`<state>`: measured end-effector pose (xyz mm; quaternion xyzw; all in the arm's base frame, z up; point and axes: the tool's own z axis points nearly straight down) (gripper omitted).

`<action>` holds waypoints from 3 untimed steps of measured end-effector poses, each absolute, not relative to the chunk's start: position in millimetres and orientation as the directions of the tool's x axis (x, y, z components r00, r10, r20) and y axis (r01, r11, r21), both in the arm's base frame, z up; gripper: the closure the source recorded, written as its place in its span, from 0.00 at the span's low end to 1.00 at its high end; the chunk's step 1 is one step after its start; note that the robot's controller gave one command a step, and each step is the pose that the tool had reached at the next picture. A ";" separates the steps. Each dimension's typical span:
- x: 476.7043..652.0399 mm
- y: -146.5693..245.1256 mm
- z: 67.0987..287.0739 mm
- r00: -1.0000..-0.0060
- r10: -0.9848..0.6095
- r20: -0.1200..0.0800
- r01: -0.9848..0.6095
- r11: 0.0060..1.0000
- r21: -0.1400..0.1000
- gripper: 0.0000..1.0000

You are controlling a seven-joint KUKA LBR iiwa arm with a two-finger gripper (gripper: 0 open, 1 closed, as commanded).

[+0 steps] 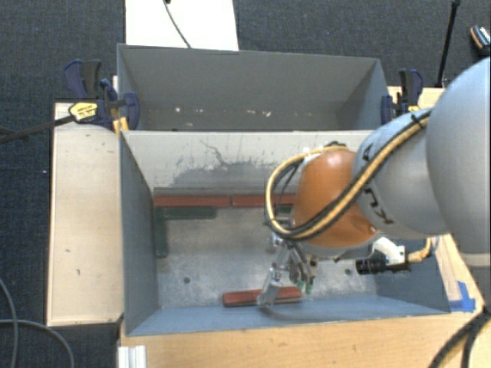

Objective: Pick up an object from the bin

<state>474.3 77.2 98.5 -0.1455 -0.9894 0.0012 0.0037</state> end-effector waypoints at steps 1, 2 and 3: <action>477.5 22.7 69.1 -0.946 0.324 0.003 0.324 0.946 -0.001 0.00; 477.9 41.0 108.8 -0.958 0.287 -0.004 0.287 0.958 0.002 0.00; 476.6 72.6 68.6 -0.964 0.268 0.001 0.268 0.964 0.000 0.00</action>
Offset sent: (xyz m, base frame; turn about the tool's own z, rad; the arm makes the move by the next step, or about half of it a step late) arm 0.0032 -0.0514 -0.0285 0.0323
